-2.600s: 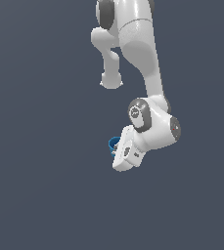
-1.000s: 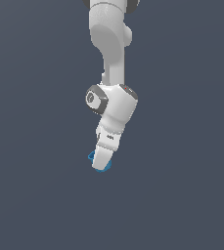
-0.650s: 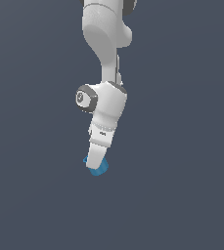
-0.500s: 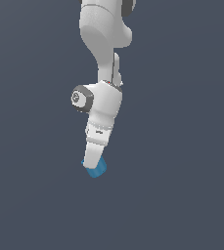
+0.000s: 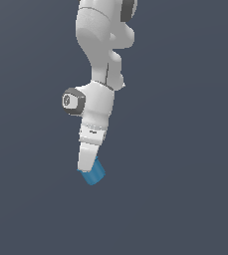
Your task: Pick up the object and move it to a goal position.
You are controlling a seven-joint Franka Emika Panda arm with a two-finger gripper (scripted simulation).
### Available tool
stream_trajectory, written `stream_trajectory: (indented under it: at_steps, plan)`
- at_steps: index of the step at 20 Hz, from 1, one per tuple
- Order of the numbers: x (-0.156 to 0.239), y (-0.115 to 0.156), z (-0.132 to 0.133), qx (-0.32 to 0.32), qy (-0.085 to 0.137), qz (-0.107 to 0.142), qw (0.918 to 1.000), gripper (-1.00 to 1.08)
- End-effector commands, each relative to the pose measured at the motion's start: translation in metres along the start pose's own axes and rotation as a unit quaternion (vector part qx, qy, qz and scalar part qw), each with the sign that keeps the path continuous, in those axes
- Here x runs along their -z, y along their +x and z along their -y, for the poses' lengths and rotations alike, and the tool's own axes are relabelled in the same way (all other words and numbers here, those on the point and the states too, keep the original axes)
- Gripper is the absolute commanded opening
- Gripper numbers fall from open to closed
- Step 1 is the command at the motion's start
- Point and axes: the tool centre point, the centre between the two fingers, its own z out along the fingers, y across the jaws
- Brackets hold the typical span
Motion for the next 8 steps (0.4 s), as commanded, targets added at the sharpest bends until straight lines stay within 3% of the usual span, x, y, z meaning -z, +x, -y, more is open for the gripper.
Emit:
stream_trajectory:
  at_steps: [1,8]
  plan:
    - [0.0005,-0.0025,-0.0050,0.000,-0.010,-0.005,0.9999,-1.00]
    - [-0.0005,-0.0051,-0.0085,-0.001,-0.019,-0.009,0.9998,-1.00]
